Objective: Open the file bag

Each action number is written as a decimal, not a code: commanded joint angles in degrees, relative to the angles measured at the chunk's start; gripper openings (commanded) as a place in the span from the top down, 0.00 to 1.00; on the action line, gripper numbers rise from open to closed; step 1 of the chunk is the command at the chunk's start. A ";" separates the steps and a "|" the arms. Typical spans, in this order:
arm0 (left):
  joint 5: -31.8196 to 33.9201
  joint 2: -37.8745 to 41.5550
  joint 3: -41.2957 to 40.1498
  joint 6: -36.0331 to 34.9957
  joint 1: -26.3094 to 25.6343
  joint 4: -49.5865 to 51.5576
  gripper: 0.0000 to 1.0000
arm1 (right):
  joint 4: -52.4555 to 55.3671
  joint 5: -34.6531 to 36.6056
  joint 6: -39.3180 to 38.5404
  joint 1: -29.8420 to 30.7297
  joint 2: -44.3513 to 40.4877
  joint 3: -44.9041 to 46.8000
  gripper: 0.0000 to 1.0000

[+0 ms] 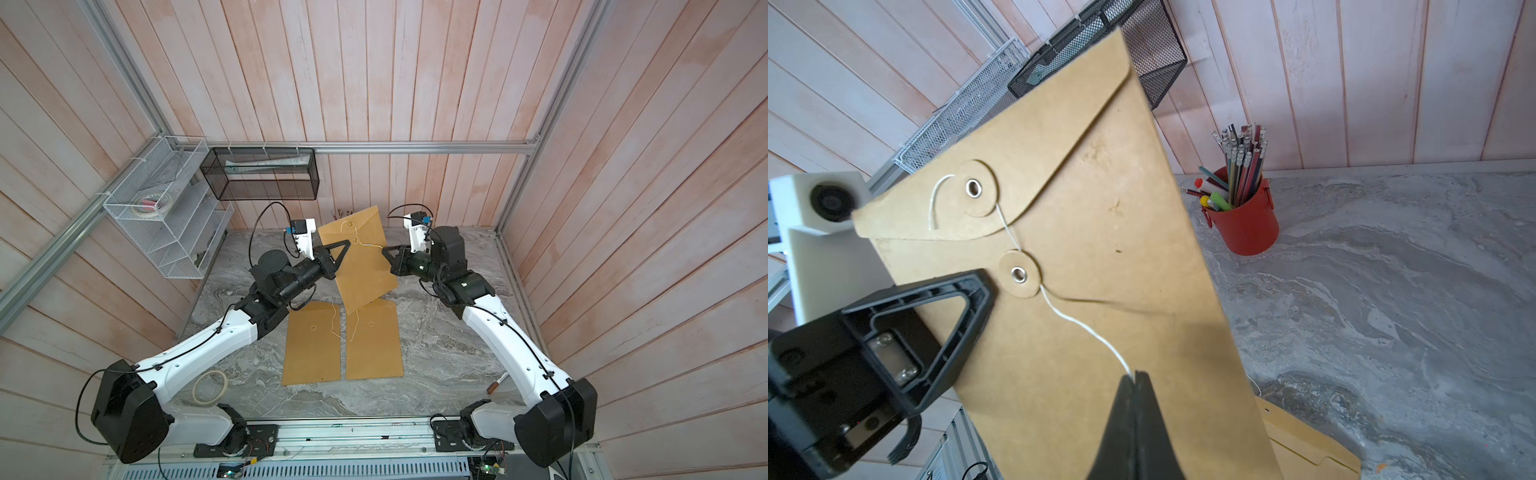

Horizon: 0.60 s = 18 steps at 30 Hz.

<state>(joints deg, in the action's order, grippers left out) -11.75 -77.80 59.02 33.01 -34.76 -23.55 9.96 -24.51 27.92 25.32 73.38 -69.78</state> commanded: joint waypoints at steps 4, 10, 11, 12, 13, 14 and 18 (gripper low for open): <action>-2.12 1.43 -1.19 -0.14 0.35 -1.18 1.00 | 2.35 -0.60 -2.55 -0.65 0.51 -4.32 1.00; -4.06 0.26 -1.02 0.03 -0.04 -0.57 1.00 | 2.18 -2.09 -3.26 -0.54 1.65 -7.26 1.00; -4.10 0.11 -1.10 0.03 -0.21 -0.58 1.00 | 2.00 -2.57 -3.30 -0.60 1.89 -7.62 1.00; -4.15 0.02 -1.11 0.03 -0.35 -0.60 1.00 | 1.87 -2.97 -3.31 -0.52 2.15 -7.87 1.00; -4.16 -0.07 -1.14 0.03 -0.47 -0.70 1.00 | 1.78 -3.35 -3.31 -0.45 2.40 -8.13 1.00; -4.30 -0.23 -1.13 0.05 -0.61 -0.70 1.00 | 1.73 -3.62 -3.31 -0.28 2.62 -8.42 1.00; -4.67 -0.90 -0.80 0.03 -1.05 -0.76 1.00 | 1.73 -4.35 -3.74 0.75 3.67 -9.69 1.00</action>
<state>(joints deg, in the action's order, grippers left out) -15.00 -77.91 58.81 33.01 -35.38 -23.51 11.62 -27.14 25.23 25.21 75.99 -77.32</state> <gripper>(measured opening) 0.048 0.042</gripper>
